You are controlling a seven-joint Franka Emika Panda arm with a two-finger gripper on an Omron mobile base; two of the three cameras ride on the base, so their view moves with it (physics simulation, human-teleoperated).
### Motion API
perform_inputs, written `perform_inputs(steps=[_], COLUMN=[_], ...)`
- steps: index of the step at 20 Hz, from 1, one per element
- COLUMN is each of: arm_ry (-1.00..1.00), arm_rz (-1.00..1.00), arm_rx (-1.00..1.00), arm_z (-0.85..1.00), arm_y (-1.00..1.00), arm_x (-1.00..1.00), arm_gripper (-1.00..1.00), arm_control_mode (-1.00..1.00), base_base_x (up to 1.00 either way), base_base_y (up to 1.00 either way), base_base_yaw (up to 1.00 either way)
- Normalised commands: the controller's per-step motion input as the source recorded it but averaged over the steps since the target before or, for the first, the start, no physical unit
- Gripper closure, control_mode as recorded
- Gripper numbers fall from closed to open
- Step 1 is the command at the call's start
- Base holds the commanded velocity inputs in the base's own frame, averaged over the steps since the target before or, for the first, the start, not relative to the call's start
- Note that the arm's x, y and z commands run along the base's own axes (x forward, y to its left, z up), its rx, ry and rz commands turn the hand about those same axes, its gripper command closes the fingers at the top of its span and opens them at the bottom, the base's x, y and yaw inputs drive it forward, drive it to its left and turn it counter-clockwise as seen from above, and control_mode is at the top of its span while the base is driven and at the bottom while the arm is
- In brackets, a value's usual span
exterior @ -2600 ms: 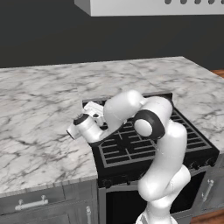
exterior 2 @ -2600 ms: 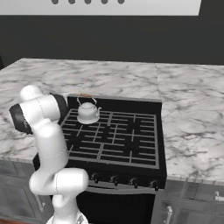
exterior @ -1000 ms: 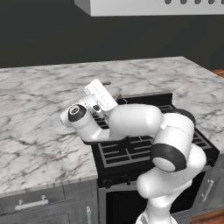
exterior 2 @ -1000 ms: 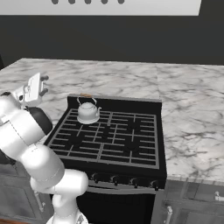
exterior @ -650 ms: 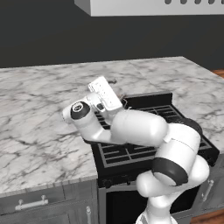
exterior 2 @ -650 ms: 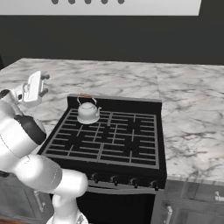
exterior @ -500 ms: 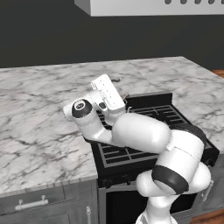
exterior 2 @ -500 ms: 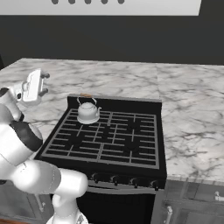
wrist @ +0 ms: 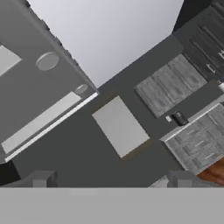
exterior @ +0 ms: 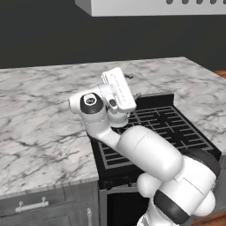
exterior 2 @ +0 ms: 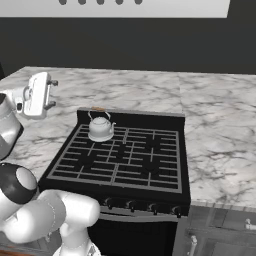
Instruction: Pick the kettle from the cabinet and place it on a stove burner. Then pick the pot from the counter and place it on another stove burner. Finally, turn both burners on.
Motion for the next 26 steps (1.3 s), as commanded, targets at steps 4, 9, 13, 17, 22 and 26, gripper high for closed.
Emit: perform_inputs(steps=[4, 9, 13, 17, 22, 26], arm_ry=[-0.11, -0.13, -0.16, -0.13, -0.13, -0.15], arm_rz=[0.01, 0.03, 0.06, 0.0, 0.0, 0.0], arm_rx=[0.15, 0.14, 0.15, 0.03, 0.04, 0.04], arm_z=[0.14, 0.17, 0.07, 0.0, 0.0, 0.0], arm_y=[-0.34, -0.33, -0.34, -0.05, -0.07, -0.08], arm_x=[-0.33, -0.36, -0.37, -0.03, 0.0, 0.0], arm_gripper=[-1.0, -1.0, -1.0, -1.0, -1.0, -1.0], arm_control_mode=[-1.0, -1.0, -1.0, -1.0, -1.0, -1.0], base_base_x=[0.0, 0.0, 0.0, 0.0, 0.0, 0.0], base_base_y=[0.0, 0.0, 0.0, 0.0, 0.0, 0.0], base_base_yaw=[0.0, 0.0, 0.0, 0.0, 0.0, 0.0])
